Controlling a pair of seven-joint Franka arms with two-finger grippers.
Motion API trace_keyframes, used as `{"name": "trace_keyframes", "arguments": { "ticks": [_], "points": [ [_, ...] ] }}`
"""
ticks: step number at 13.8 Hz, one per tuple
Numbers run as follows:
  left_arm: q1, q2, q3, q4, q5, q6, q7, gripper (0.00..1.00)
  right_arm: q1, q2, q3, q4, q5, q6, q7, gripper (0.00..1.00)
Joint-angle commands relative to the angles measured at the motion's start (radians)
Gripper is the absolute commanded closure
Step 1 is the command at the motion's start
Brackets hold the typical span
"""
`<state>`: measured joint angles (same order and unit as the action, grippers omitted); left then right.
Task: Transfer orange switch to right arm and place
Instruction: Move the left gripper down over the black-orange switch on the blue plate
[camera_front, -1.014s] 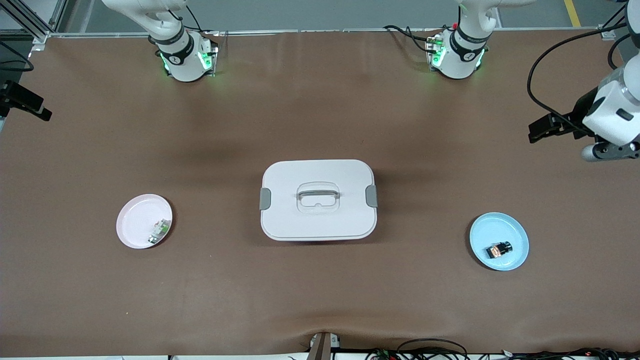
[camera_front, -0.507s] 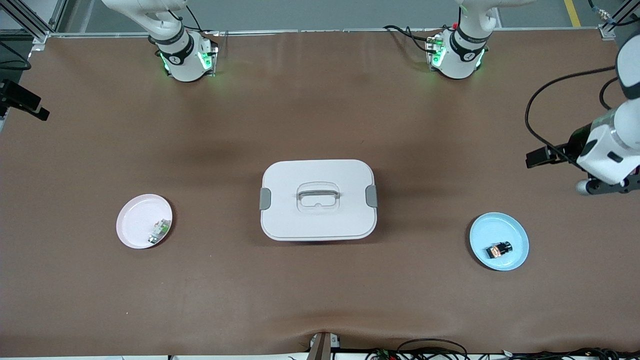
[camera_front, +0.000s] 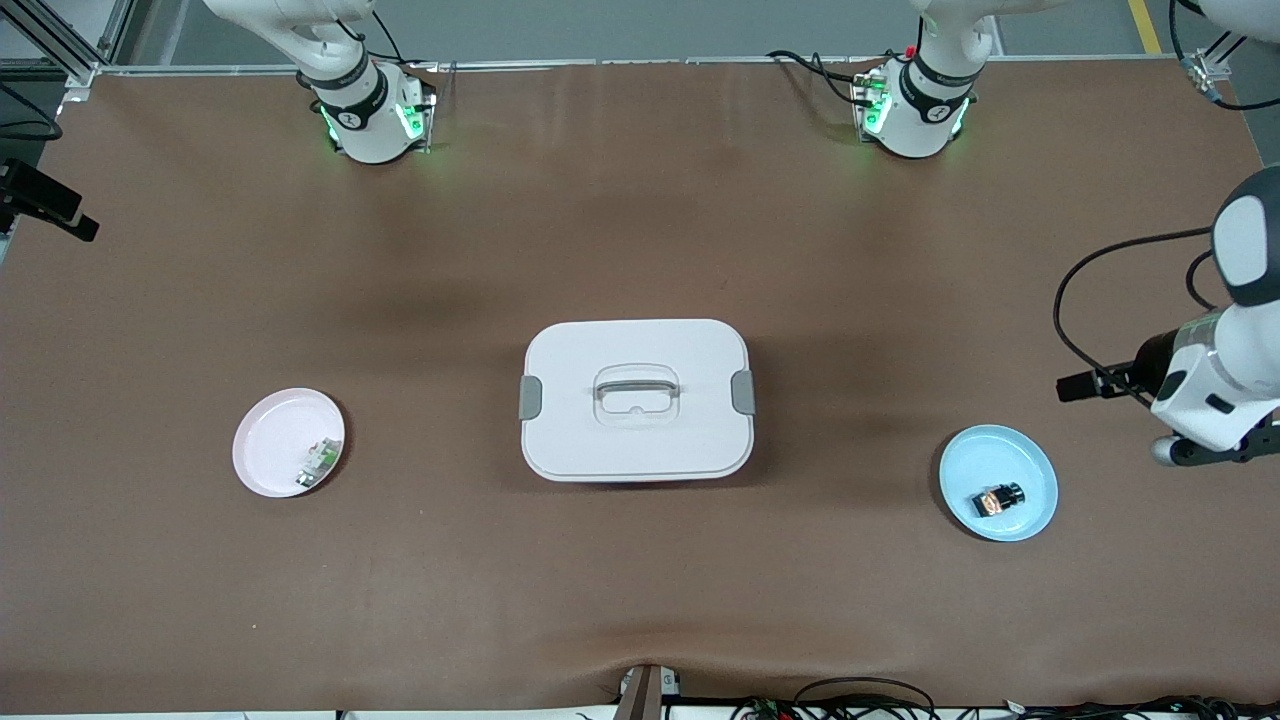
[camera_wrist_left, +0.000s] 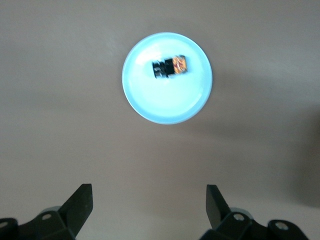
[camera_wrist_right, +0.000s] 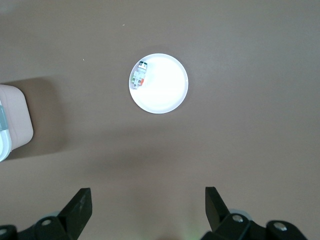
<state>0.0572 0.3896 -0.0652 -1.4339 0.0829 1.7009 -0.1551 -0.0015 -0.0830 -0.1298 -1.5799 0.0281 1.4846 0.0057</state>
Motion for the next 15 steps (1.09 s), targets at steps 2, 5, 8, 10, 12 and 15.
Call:
{"name": "trace_keyframes", "arguments": {
  "ticks": [2,5,8,10,12,15],
  "points": [
    [-0.005,0.076,0.001,0.027,0.032,0.084,-0.009,0.0,-0.002,0.019,0.004,0.026,-0.005,-0.012,-0.007,0.0],
    [-0.004,0.138,-0.001,0.024,0.02,0.156,-0.035,0.0,-0.002,0.019,0.006,0.026,-0.004,-0.009,-0.007,0.0],
    [-0.016,0.187,-0.001,0.024,0.026,0.216,-0.08,0.0,0.0,0.02,0.006,0.026,-0.002,-0.01,-0.004,0.0],
    [-0.013,0.212,-0.001,0.02,0.026,0.244,-0.086,0.0,-0.002,0.02,0.006,0.026,-0.002,-0.014,-0.009,0.0],
    [-0.01,0.229,0.001,0.0,0.029,0.279,-0.15,0.0,0.001,0.02,0.006,0.026,0.001,-0.01,-0.003,0.0],
    [0.001,0.239,-0.001,-0.046,0.025,0.341,-0.191,0.0,0.026,0.037,0.009,0.026,0.003,-0.009,0.002,0.0]
  ]
}}
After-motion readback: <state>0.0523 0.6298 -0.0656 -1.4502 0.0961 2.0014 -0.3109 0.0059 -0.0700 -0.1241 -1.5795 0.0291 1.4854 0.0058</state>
